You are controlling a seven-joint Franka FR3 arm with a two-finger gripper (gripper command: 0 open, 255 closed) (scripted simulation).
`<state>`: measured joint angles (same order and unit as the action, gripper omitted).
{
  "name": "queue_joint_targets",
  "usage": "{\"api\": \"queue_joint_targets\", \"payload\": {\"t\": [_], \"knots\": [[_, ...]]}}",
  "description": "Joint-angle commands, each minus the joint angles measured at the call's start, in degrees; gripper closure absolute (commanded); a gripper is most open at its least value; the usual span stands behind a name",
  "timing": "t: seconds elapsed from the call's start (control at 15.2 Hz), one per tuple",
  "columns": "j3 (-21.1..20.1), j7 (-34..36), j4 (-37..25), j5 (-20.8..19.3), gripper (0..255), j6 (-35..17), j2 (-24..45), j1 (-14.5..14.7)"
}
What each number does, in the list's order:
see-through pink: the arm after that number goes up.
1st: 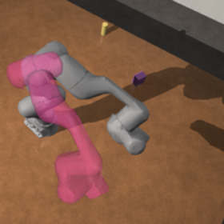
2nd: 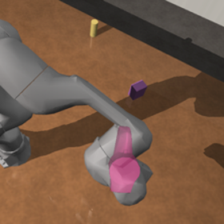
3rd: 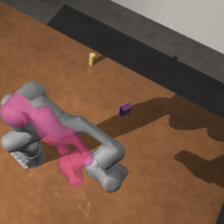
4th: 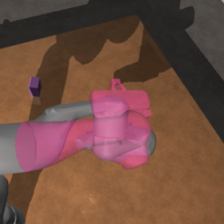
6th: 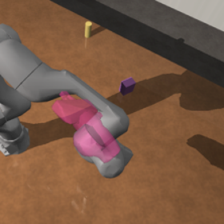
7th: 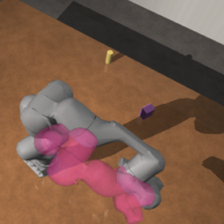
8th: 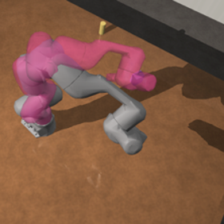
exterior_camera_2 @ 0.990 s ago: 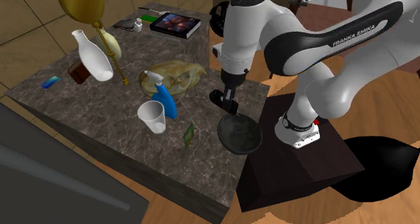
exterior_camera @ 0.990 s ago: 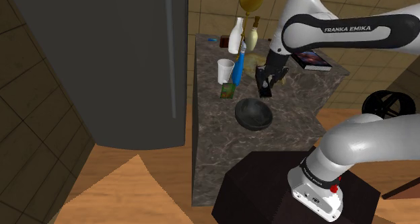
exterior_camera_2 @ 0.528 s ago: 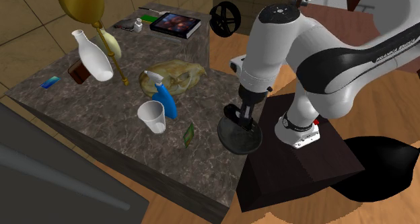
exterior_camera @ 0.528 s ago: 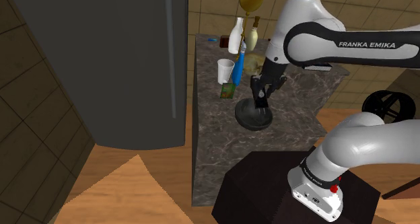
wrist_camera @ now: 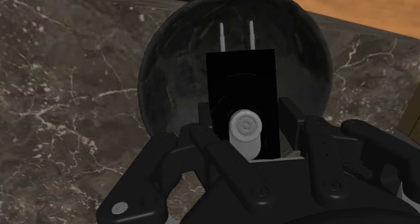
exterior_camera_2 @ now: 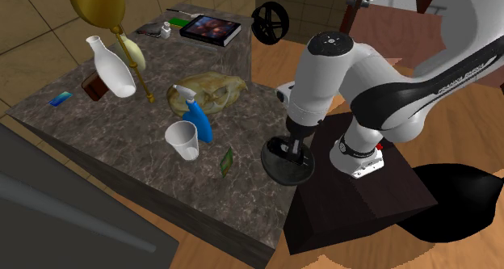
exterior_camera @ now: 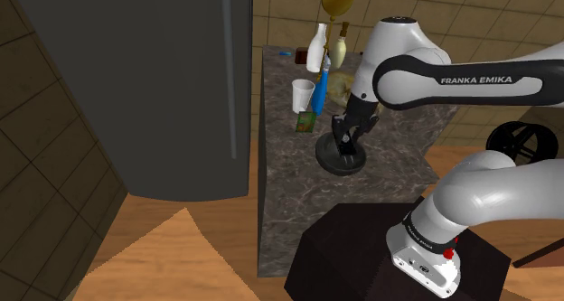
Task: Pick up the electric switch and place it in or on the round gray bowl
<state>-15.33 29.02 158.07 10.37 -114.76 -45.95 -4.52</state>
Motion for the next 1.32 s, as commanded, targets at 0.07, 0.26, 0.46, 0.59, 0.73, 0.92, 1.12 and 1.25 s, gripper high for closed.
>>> {"api": "queue_joint_targets", "payload": {"t": [0.07,0.26,0.46,0.59,0.73,0.92,1.12,1.25], "knots": [[-0.4,-0.1,1.9,0.3,255,-2.7,0.8,0.1],[-0.7,-0.1,3.3,0.7,255,-5.0,1.7,0.2],[-0.7,-0.1,3.3,0.7,255,-5.0,1.7,0.2],[-0.7,-0.1,3.3,0.7,255,-5.0,1.7,0.2],[-0.7,-0.1,3.3,0.7,0,-5.0,1.7,0.2],[-0.7,-0.1,3.3,0.7,0,-5.0,1.7,0.2],[-0.4,-0.1,1.9,0.4,0,-2.6,0.7,0.1],[0.3,0.0,-1.2,-0.2,0,1.9,-0.8,0.0]]}}
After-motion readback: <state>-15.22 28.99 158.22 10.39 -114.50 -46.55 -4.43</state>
